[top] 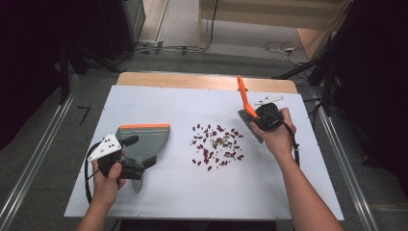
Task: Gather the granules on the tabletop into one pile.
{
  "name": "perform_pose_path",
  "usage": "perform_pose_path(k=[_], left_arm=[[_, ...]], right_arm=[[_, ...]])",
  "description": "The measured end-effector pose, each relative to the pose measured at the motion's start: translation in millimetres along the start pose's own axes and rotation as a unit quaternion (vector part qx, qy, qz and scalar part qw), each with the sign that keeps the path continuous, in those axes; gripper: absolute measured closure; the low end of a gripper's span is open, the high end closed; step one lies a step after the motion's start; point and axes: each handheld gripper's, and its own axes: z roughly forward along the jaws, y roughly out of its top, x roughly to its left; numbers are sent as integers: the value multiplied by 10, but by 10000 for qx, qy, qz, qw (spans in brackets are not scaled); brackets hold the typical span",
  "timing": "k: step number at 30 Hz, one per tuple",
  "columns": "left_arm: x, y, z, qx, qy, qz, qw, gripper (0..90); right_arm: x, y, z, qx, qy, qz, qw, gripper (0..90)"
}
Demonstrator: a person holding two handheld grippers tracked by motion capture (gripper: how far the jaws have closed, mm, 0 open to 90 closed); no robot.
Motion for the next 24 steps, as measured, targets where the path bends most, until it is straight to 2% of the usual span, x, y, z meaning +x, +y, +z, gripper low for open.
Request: perform_pose_path(k=[4,10,21,24], left_arm=[[-5,0,1,5,-5,0,10000,0],[-1,-3,-2,-33,-24,-23,10000,0],[-13,6,13,-37,-39,-11,10000,0],[-19,19,12,-20,-42,35,10000,0]], right_arm=[[33,5,107,181,-97,-122,9997,684],[187,4,228,350,-218,-418,9983,684],[471,18,235,386,-91,-738,9965,691],[533,17,225,373,-28,-742,9965,691]])
